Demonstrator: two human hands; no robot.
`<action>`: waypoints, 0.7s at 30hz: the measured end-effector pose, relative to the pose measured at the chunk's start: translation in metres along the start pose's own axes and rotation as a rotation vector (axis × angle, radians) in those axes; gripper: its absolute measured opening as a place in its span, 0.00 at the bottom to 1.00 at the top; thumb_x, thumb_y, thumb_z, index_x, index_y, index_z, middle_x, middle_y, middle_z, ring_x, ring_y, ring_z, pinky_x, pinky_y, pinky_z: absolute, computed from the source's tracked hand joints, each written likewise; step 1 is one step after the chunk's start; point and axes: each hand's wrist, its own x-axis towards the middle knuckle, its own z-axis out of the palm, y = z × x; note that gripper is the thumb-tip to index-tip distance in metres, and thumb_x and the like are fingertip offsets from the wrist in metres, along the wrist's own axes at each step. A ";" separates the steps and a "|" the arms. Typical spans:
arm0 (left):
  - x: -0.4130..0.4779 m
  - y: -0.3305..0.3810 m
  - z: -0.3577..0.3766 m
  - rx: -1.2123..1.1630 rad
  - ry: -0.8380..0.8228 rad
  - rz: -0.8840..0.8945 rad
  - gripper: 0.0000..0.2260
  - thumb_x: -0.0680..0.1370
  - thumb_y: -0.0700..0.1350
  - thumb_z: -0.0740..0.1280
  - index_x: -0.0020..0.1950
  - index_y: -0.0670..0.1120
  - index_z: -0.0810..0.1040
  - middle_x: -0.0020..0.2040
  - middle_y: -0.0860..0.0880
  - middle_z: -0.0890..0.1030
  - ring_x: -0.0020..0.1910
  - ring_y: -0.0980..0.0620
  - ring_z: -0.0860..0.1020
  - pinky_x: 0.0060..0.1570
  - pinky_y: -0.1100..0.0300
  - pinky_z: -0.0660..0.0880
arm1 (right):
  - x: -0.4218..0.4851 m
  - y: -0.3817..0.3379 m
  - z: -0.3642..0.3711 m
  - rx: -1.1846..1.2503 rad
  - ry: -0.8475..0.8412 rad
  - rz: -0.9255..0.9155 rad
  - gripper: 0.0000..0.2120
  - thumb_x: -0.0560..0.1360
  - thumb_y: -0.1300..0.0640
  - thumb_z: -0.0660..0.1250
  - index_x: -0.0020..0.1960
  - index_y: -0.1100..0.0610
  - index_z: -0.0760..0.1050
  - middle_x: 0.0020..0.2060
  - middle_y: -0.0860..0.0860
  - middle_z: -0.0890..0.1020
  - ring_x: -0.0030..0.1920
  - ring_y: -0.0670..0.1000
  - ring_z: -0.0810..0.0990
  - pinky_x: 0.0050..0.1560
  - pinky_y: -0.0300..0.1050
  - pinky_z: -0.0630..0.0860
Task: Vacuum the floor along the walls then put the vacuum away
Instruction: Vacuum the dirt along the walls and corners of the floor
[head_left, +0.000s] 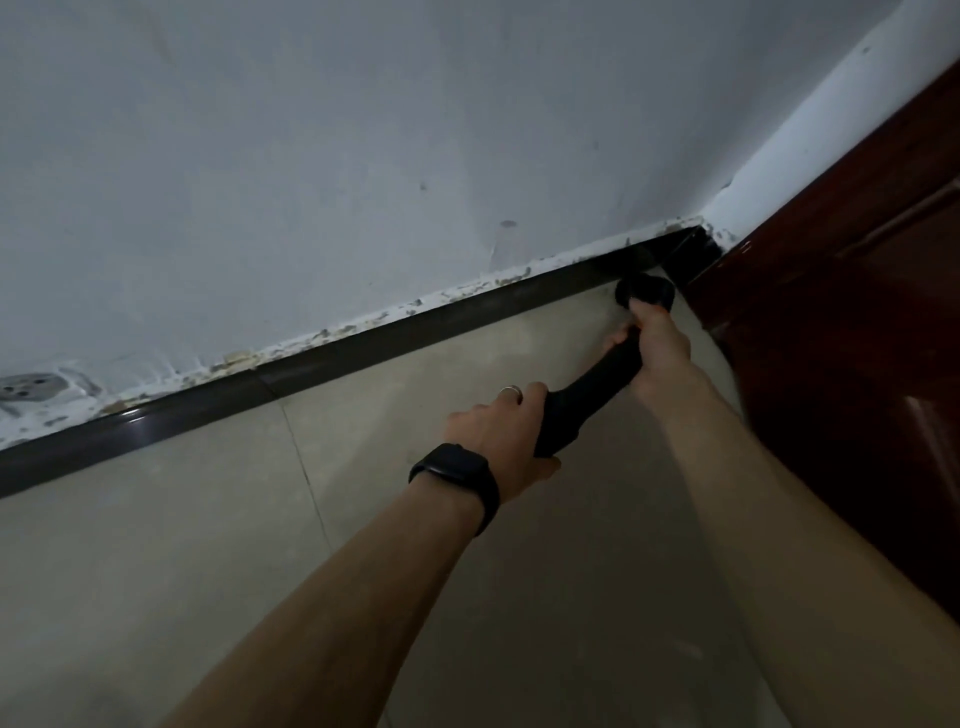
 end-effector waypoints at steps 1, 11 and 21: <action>0.001 -0.001 0.004 -0.004 -0.001 -0.013 0.24 0.74 0.58 0.70 0.64 0.52 0.65 0.54 0.50 0.75 0.42 0.45 0.78 0.42 0.51 0.77 | 0.004 0.001 0.003 -0.021 -0.016 0.004 0.07 0.79 0.60 0.71 0.45 0.60 0.75 0.20 0.51 0.75 0.19 0.49 0.74 0.23 0.39 0.74; -0.061 -0.071 0.026 -0.017 -0.084 -0.125 0.24 0.74 0.58 0.69 0.63 0.53 0.61 0.54 0.50 0.74 0.38 0.47 0.75 0.36 0.55 0.71 | -0.043 0.081 0.036 -0.034 -0.054 0.053 0.09 0.76 0.62 0.69 0.41 0.59 0.71 0.23 0.51 0.72 0.20 0.49 0.69 0.26 0.42 0.73; -0.185 -0.145 0.040 -0.008 -0.037 -0.204 0.26 0.74 0.59 0.68 0.65 0.52 0.61 0.58 0.50 0.74 0.46 0.43 0.80 0.36 0.55 0.67 | -0.148 0.175 0.070 -0.135 -0.127 0.070 0.09 0.76 0.63 0.69 0.41 0.59 0.70 0.24 0.50 0.73 0.21 0.49 0.70 0.26 0.42 0.72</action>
